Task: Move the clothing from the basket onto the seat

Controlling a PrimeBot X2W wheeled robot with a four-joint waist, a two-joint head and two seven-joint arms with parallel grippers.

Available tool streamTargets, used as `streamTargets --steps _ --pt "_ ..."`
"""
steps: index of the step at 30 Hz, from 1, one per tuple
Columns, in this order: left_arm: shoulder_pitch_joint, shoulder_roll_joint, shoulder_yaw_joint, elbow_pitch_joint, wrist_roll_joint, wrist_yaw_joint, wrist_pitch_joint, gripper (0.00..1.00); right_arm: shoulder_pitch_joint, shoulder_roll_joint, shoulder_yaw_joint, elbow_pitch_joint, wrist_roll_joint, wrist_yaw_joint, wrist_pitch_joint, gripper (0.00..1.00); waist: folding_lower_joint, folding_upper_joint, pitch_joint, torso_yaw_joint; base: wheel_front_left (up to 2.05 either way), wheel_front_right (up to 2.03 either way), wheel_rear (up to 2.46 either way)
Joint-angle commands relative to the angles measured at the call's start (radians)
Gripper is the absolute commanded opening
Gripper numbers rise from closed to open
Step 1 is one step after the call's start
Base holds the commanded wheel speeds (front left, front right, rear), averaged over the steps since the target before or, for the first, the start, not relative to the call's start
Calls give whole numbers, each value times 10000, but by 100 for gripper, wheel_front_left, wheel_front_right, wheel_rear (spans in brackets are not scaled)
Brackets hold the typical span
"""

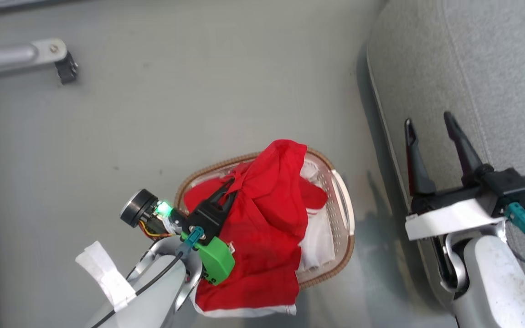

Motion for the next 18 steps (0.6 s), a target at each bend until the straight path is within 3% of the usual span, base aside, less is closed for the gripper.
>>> streamTargets --steps 1,9,18 --pt "197 162 38 -172 61 -61 -8 0 291 -43 23 83 -73 -6 -49 100 1 96 -1656 494 0 0 0" --pt "-108 925 43 -1095 396 -256 -10 0 1223 -42 251 516 -24 -6 -49 100 1 96 -3382 419 0 0 0" --pt "-1421 1661 -186 -1580 291 -466 12 0 1737 -42 567 771 55 -6 -49 100 1 96 -4450 273 0 0 0"
